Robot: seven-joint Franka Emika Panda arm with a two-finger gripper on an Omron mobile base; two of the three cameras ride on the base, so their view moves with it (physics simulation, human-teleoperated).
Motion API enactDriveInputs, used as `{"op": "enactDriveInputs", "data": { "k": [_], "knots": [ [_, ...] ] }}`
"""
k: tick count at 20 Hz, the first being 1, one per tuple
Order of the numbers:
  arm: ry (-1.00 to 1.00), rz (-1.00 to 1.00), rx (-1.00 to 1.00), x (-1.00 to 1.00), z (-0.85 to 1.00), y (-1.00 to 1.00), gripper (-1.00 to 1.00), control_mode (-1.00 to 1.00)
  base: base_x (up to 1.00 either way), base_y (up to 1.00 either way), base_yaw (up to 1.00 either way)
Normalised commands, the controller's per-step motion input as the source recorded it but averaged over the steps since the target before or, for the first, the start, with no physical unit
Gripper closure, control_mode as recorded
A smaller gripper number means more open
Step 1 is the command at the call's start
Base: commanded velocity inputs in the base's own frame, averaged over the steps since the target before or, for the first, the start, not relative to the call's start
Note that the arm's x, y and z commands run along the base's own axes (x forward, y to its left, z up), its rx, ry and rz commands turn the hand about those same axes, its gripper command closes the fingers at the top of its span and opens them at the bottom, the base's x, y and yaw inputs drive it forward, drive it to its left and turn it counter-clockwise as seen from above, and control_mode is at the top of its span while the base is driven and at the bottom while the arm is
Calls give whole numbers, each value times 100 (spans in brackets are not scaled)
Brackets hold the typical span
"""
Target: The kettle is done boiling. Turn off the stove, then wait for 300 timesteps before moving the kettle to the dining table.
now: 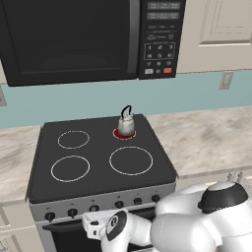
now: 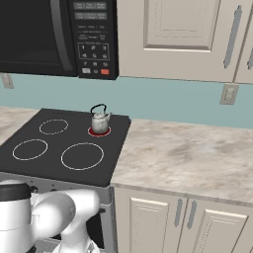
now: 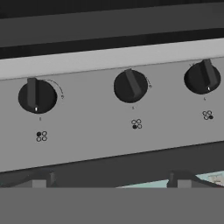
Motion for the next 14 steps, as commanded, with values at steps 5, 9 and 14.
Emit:
{"op": "enactDriveInputs", "data": {
  "k": [5, 9, 14],
  "knots": [
    [0, 1, -1, 12, -18, 14, -100, -100, 0, 0, 0],
    [0, 1, -1, 5, -19, 13, -100, -100, 0, 0, 0],
    [0, 1, 0, 6, -16, 10, -100, -100, 0, 0, 0]
  ]
}}
